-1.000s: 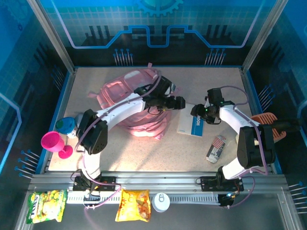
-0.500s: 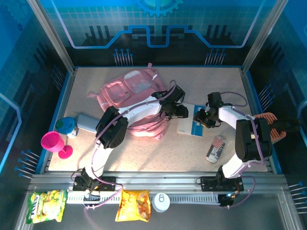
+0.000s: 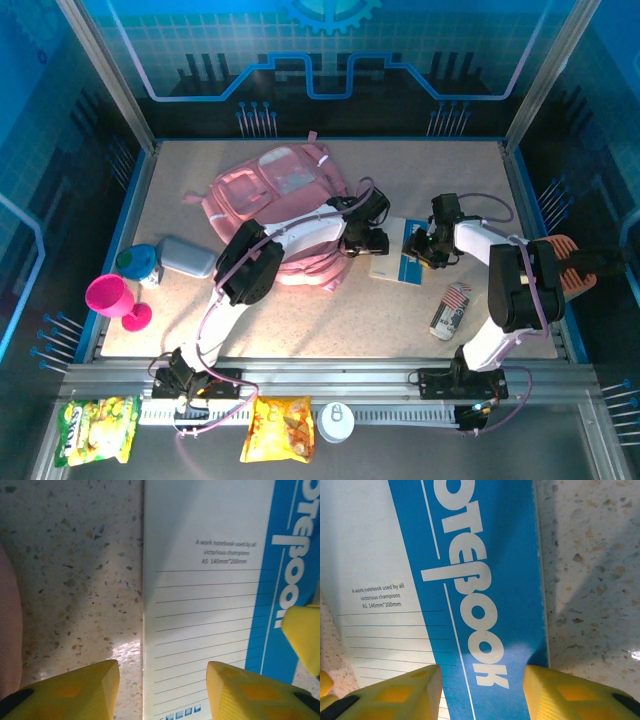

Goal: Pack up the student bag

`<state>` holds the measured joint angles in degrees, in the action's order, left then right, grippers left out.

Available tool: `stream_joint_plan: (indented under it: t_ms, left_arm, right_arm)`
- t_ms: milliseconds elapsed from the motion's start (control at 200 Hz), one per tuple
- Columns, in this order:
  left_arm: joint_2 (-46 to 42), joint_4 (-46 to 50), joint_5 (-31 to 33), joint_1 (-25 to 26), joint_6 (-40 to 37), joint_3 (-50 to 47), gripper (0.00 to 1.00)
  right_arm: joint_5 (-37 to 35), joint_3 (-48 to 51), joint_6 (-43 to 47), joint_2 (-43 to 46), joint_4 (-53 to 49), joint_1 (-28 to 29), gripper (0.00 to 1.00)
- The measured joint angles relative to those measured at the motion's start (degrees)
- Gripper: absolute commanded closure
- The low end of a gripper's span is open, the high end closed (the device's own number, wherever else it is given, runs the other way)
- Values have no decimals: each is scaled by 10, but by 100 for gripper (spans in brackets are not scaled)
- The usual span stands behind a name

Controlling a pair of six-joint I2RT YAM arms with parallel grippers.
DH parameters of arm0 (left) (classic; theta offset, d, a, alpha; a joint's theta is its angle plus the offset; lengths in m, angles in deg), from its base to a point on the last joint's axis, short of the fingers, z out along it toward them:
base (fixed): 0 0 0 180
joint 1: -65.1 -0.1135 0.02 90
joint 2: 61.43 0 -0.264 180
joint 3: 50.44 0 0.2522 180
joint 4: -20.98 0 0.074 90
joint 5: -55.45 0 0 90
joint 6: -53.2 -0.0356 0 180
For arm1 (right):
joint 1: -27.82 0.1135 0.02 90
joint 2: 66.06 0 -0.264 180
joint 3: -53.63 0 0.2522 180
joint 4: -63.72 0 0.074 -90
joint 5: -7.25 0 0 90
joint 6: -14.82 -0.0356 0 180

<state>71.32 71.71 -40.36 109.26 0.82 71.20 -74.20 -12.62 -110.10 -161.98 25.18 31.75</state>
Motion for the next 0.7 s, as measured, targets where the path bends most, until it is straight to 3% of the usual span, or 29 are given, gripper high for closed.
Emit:
stream_joint_plan:
  t_ms: [700]
  left_arm:
    - [24,7,-35,-5,7,20,58]
  right_arm:
    - [9,-2,0,-4,3,-2,51]
